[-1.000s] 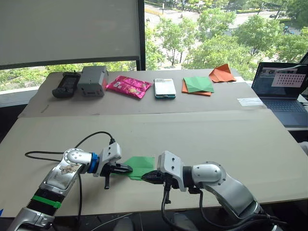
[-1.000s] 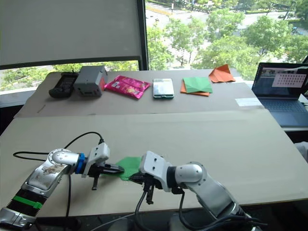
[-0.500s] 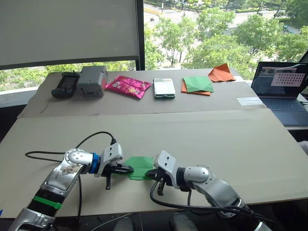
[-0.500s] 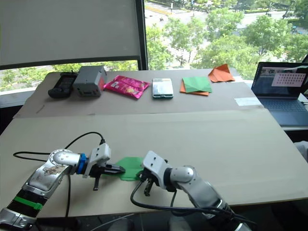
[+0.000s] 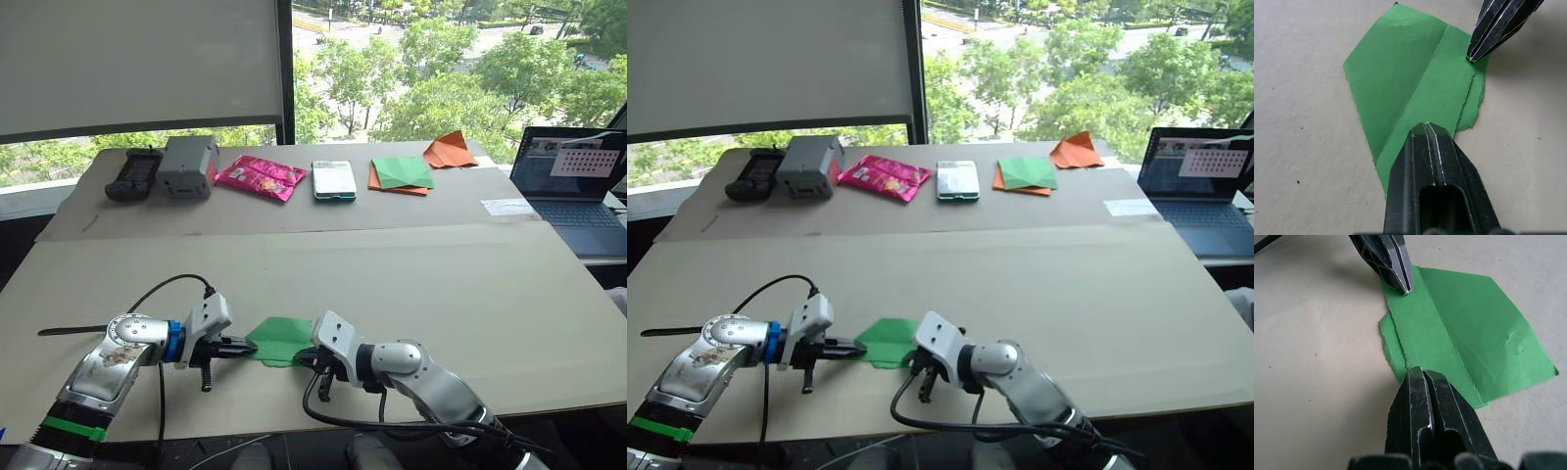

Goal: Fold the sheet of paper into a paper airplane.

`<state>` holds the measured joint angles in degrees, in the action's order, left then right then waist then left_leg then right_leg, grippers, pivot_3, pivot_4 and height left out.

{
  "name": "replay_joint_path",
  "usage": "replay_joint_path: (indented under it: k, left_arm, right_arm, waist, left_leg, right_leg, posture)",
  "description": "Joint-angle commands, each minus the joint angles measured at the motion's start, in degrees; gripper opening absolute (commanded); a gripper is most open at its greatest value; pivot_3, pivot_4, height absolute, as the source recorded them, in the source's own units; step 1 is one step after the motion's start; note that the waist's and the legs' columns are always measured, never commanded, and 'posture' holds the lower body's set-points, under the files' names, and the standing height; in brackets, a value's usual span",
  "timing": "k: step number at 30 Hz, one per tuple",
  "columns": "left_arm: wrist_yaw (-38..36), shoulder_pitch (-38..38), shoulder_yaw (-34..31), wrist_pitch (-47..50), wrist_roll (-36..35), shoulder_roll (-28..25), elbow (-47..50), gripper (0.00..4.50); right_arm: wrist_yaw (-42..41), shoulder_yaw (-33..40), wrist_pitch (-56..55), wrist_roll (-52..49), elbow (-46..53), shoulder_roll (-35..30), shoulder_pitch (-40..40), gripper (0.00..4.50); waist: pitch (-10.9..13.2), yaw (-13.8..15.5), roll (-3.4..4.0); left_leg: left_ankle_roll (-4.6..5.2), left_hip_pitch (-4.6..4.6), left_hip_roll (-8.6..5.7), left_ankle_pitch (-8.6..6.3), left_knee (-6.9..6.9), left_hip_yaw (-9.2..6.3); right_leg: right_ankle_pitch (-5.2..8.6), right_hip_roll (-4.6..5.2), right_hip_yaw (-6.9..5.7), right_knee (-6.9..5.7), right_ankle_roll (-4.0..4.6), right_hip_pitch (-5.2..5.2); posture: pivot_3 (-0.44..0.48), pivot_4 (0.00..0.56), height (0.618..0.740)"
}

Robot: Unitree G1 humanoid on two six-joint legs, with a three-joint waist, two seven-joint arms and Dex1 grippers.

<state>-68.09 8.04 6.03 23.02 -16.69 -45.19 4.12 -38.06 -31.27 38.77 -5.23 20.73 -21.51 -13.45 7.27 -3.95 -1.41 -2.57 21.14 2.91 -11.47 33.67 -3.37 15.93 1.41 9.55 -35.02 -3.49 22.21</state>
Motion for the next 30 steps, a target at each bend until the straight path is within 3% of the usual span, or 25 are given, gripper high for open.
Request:
replay_joint_path:
  k: [1,11,12,16,19,30]
  left_arm:
    - [1.47,-1.38,-0.67,-1.13,0.57,-0.03,0.76,0.0]
    - [3.3,-4.26,0.64,-5.25,2.82,-0.57,-1.81,0.0]
    - [3.44,-4.5,0.77,-5.35,2.86,-0.5,-1.79,0.0]
    - [4.09,-4.93,1.14,-5.59,2.92,-0.06,-1.47,0.0]
    - [4.61,-4.82,1.52,-5.73,2.96,0.45,-1.41,0.0]
    - [5.94,-5.29,1.77,-5.86,2.95,1.85,-0.83,0.0]
  right_arm:
    - [0.71,-0.71,1.19,1.17,-1.74,-0.51,0.85,0.02]
    - [1.59,2.83,2.19,-1.24,1.23,0.68,0.88,0.02]
    - [1.48,6.11,3.49,-4.11,2.89,1.6,0.97,0.63]
    - [2.61,16.69,9.03,-11.3,4.32,4.24,-0.84,1.94]
    - [1.55,20.04,13.58,-15.0,2.23,4.3,-2.68,2.88]
    - [0.81,18.83,21.92,-20.35,-3.72,5.08,-4.71,2.88]
  waist:
    - [-0.08,-0.01,0.01]
    - [-0.28,-0.02,0.17]
    - [-0.28,0.0,0.17]
    - [-0.26,-0.03,0.24]
    - [-0.28,-0.02,0.29]
    - [-0.3,0.07,0.41]
  left_leg:
    - [0.0,0.0,0.0,0.0,0.0,0.0]
    - [-0.18,-0.01,0.0,-0.11,-0.01,0.02]
    - [-0.18,0.0,0.0,-0.11,-0.01,0.02]
    - [-0.18,0.03,-0.01,-0.11,0.0,0.03]
    - [-0.18,0.01,0.0,-0.11,-0.02,0.02]
    - [-0.16,0.03,-0.03,-0.1,-0.02,0.03]
  right_leg:
    - [0.0,0.0,0.0,0.0,0.0,0.0]
    - [0.02,0.02,0.0,0.02,0.03,0.02]
    - [0.02,0.02,0.0,0.01,0.03,0.02]
    - [0.01,0.02,0.01,0.02,0.02,0.02]
    - [0.01,0.01,0.01,0.01,0.02,0.02]
    - [0.01,0.04,0.01,0.03,0.02,0.02]
  posture:
    - [0.0,0.15,0.74]
    - [0.0,0.15,0.74]
    - [0.0,0.15,0.74]
    - [0.0,0.15,0.74]
    - [0.0,0.15,0.74]
    - [0.0,0.15,0.74]
